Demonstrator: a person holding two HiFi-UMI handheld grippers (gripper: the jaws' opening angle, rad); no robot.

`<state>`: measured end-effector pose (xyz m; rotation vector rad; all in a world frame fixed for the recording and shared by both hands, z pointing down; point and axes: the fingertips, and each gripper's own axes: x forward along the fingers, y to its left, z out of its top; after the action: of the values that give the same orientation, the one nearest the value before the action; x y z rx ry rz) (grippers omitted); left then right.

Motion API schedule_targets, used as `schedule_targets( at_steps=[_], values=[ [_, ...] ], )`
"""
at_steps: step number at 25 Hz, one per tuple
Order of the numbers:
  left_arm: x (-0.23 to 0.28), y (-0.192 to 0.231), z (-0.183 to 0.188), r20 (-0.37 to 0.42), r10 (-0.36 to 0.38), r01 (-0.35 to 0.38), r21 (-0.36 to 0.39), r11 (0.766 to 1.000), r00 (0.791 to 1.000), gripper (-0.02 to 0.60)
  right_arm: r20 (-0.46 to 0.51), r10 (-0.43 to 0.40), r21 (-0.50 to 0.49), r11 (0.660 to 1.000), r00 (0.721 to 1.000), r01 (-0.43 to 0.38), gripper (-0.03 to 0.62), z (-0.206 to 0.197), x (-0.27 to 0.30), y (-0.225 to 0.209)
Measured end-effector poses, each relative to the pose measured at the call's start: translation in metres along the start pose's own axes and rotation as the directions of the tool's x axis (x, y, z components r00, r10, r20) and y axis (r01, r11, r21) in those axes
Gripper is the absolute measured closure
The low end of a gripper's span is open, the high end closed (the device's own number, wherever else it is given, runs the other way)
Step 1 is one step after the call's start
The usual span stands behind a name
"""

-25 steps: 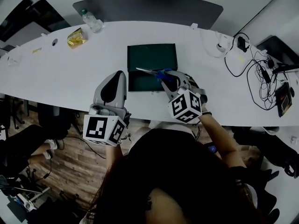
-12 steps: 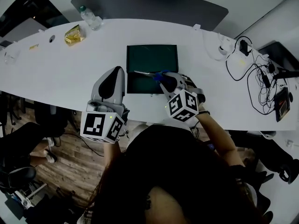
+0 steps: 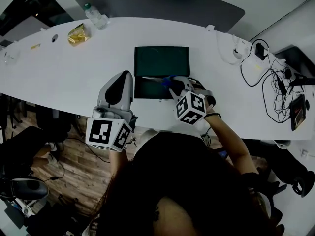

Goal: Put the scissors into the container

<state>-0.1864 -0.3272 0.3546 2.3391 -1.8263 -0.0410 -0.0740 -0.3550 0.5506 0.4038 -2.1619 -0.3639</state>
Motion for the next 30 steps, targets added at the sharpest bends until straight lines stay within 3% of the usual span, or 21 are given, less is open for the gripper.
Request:
schedule_targets(
  at_steps=[14,30],
  values=[
    [0.000,0.011,-0.007,-0.009,0.037,-0.037,-0.015,0.999,0.999,0.571,-0.107,0.120,-0.024,0.992,0.987,-0.123,0.503,-0.022,0.035,0.018],
    [0.006,0.013,-0.014,-0.042,0.038,-0.038,-0.016,0.999,0.998,0.571,-0.231,0.223,-0.026,0.972,0.947,-0.235,0.503,-0.043,0.063,0.036]
  ],
)
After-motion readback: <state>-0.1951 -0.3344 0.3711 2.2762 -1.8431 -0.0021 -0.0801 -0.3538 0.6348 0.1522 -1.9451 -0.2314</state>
